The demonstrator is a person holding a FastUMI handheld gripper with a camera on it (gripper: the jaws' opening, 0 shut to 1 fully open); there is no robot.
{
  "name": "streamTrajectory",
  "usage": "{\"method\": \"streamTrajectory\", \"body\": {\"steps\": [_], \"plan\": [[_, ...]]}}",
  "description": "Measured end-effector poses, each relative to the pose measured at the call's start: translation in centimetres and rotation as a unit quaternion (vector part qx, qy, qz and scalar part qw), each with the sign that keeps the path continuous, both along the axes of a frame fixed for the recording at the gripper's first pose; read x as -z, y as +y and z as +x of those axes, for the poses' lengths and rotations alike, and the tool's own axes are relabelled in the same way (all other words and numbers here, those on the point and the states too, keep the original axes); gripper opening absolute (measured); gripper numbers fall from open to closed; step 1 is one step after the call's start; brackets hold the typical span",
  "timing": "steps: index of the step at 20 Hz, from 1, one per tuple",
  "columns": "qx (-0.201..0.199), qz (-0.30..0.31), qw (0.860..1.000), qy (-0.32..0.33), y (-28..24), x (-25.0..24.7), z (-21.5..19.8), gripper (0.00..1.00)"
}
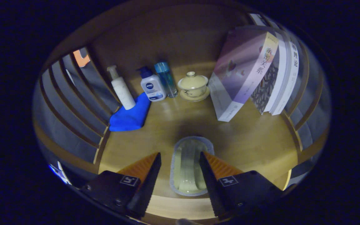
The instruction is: Pull open the drawer, take out the items inside it, and place them on the countertop above the cabinet.
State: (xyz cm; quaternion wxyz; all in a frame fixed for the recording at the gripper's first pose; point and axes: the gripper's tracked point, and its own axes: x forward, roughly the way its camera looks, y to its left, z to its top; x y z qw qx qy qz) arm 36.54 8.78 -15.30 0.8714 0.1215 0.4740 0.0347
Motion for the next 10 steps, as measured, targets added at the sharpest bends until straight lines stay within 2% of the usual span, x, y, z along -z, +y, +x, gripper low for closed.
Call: {"method": "streamTrajectory", "body": {"steps": [5, 8, 10], "plan": [[-0.018, -0.014, 0.994, -0.11, 0.3, -4.2, -0.6, 0.78], [-0.011, -0.023, 0.985, -0.169, 0.6, -7.2, -2.2, 0.79], [0.001, -0.008, 0.98, -0.197, 1.2, -8.6, -3.5, 0.79]]}}
